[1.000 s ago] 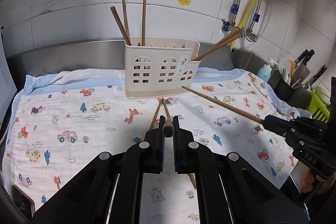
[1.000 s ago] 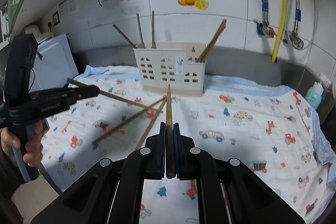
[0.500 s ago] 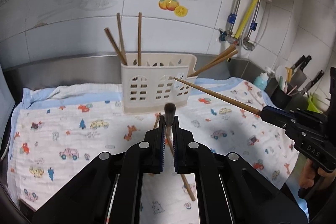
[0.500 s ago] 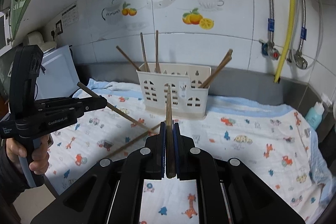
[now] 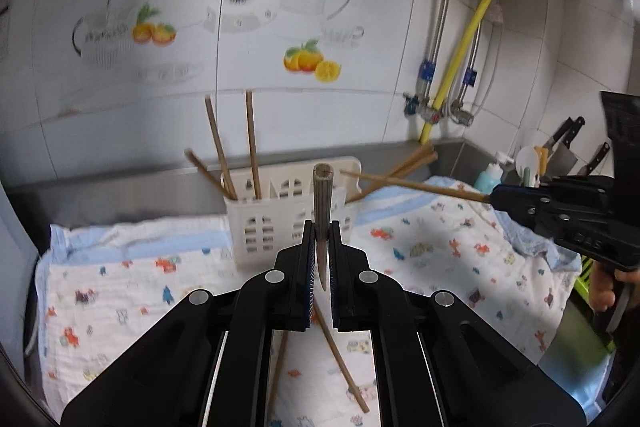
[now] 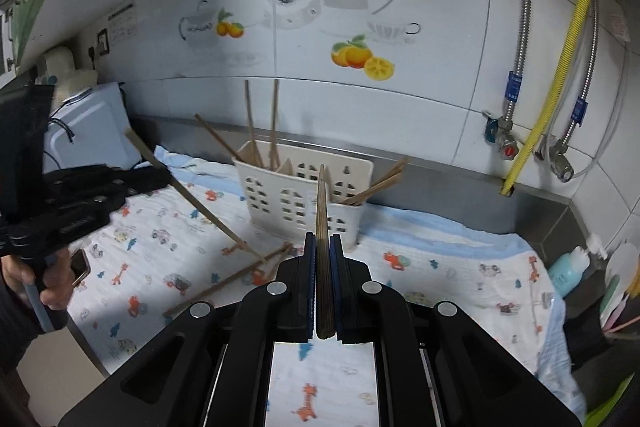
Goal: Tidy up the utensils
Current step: 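Lower both chopsticks into the caddy and open both tools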
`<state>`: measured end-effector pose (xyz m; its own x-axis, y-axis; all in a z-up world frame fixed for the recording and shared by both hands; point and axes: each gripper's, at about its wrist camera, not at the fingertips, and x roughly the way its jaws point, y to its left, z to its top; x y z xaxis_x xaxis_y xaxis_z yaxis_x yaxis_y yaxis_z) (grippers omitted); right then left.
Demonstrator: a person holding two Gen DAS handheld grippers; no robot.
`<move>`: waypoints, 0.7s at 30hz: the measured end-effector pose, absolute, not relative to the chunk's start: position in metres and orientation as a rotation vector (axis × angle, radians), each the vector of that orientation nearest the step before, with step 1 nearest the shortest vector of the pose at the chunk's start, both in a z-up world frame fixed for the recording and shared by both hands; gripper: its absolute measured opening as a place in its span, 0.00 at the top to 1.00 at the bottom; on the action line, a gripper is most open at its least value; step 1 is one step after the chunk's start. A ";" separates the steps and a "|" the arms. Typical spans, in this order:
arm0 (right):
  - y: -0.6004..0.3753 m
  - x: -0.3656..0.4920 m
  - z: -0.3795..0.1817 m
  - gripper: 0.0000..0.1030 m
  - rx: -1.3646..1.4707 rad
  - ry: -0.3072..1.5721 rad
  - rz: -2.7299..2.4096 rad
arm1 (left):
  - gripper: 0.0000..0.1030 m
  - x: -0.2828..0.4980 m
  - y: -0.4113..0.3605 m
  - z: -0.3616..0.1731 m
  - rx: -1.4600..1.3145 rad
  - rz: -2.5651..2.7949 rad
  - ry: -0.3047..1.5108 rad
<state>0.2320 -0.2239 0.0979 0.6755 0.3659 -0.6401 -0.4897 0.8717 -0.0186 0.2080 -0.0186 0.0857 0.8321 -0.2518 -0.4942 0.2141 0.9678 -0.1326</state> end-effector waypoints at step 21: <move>-0.189 0.328 0.105 0.93 -0.391 0.996 0.521 | 0.95 0.250 -0.006 0.171 -0.005 -0.132 0.370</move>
<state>0.3276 -0.1886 0.1051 0.4397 0.2339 -0.8672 -0.5795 0.8115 -0.0749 0.2497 -0.0058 0.1713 0.9239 -0.1298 -0.3599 0.1279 0.9914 -0.0294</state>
